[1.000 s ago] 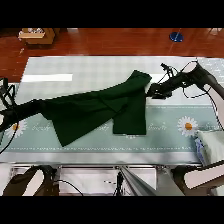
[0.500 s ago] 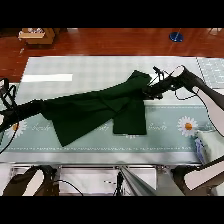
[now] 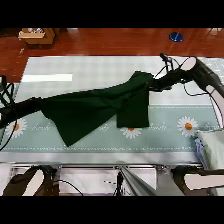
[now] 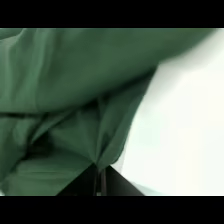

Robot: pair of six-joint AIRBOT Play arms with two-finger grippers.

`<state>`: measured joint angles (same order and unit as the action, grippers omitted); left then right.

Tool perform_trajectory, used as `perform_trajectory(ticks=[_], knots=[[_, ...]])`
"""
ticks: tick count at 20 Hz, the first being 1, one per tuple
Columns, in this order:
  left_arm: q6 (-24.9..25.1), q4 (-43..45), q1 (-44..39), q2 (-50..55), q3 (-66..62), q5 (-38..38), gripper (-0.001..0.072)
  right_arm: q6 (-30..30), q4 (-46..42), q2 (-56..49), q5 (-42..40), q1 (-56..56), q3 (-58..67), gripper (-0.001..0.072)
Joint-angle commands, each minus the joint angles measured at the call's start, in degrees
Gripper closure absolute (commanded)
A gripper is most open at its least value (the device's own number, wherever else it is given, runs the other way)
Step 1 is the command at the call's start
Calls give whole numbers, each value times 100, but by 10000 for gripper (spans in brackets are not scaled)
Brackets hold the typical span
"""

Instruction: Fold the shirts.

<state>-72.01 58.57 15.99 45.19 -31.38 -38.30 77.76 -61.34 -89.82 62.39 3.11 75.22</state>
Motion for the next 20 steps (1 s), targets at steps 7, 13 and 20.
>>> perform_trajectory(ticks=[7, 13, 20], knots=[[-61, 297, 4, -94, -2437, -905, 683, -31, -223, 1871, 201, -9, 404, 685], [-525, 293, 4, -730, -4817, -1088, 683, 444, -293, 3744, -199, -9, 2339, 685], [-822, 649, 4, -1593, -5519, -2173, 683, 1554, -2496, 5097, 426, -9, 3661, 686]])
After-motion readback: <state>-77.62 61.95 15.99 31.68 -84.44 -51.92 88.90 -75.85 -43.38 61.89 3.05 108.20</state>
